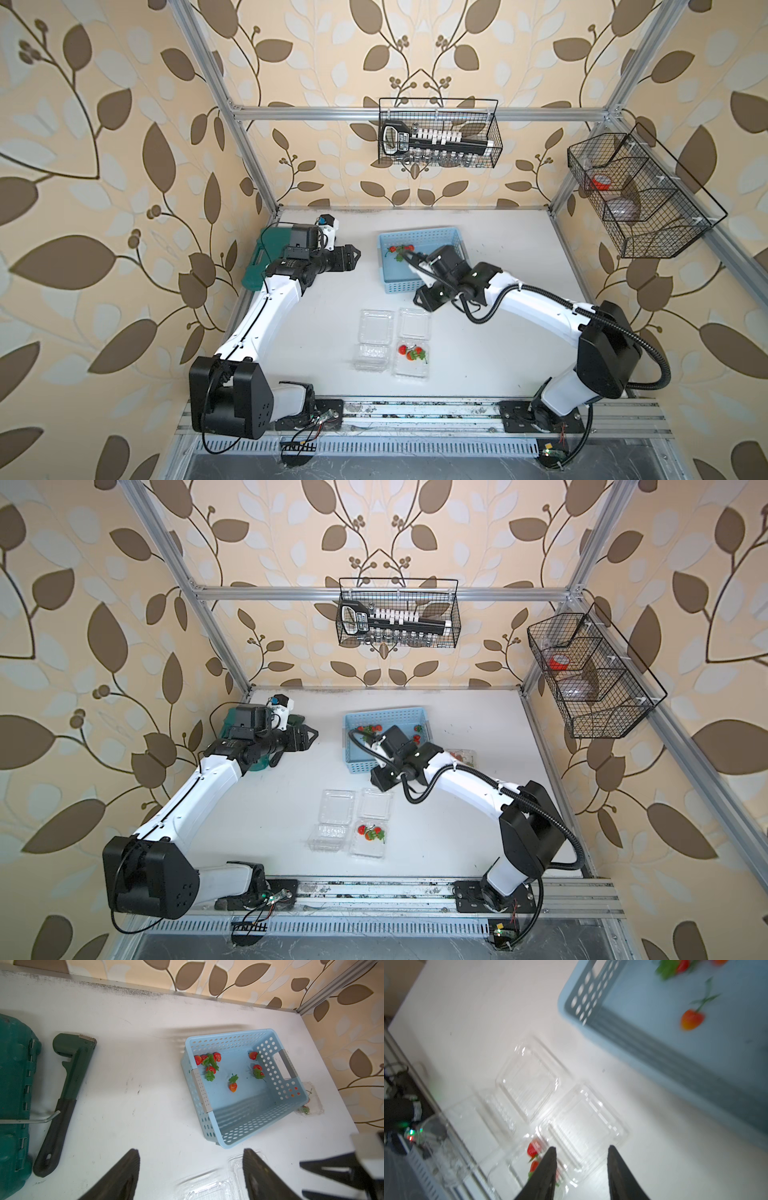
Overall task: Pack strawberries into containers
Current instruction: Pick up the strawberry from the basket.
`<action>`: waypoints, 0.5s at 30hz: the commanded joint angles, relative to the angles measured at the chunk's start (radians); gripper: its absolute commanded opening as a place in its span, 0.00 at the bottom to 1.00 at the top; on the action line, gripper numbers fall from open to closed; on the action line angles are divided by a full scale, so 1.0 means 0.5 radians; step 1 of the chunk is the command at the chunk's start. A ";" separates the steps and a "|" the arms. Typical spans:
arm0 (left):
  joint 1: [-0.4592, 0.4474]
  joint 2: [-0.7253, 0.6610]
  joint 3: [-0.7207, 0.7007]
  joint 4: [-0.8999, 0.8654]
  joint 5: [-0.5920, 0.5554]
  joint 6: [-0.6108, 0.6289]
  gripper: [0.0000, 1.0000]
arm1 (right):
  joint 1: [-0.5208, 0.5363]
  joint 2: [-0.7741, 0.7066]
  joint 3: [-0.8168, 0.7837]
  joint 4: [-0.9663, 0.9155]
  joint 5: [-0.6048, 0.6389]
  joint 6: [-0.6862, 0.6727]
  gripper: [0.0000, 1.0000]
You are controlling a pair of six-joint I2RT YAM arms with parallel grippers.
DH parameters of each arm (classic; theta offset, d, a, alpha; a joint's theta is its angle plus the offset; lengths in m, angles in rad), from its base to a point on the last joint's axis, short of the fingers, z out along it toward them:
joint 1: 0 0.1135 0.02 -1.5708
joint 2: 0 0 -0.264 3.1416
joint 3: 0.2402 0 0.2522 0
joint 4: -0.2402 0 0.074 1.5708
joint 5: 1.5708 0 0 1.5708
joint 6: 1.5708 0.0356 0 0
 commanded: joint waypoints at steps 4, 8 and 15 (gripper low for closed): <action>-0.014 -0.040 -0.004 0.027 0.024 0.041 0.80 | -0.288 0.529 0.460 0.170 0.027 0.008 0.45; -0.013 -0.036 -0.003 0.026 0.026 0.040 0.80 | -0.335 0.911 0.830 0.133 0.056 -0.002 0.47; -0.013 -0.028 -0.006 0.023 0.018 0.046 0.79 | -0.389 1.318 1.238 0.030 0.097 -0.048 0.46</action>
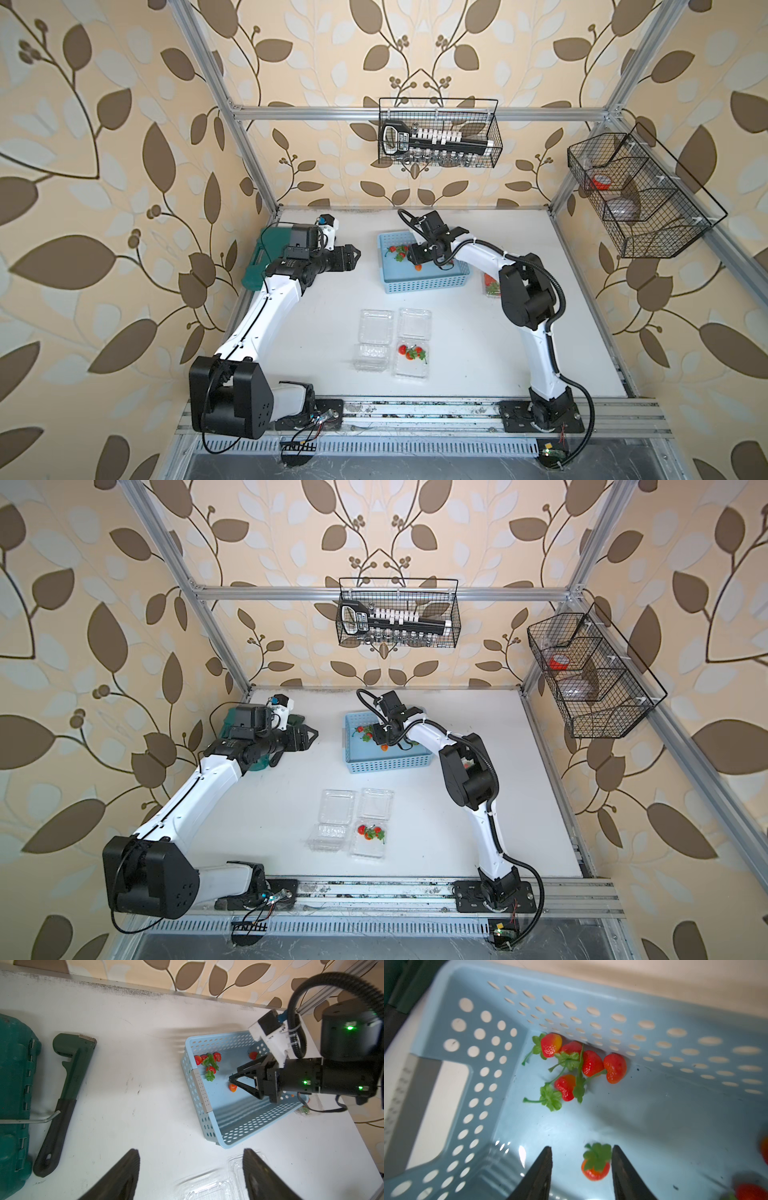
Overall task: Pack strawberries into containers
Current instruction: Pick up the strawberry from the basket, then place the strawberry in the packing box.
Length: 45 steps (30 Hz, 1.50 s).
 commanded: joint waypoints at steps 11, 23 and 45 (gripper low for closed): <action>-0.013 -0.016 0.000 0.020 0.013 0.049 0.79 | -0.016 0.172 0.196 -0.119 0.099 -0.156 0.40; -0.013 -0.031 0.002 0.018 0.003 0.050 0.79 | -0.016 0.123 0.201 -0.166 0.065 -0.169 0.08; -0.015 -0.024 0.004 0.023 0.023 0.043 0.80 | 0.456 -1.308 -1.124 -0.004 -0.155 -0.118 0.00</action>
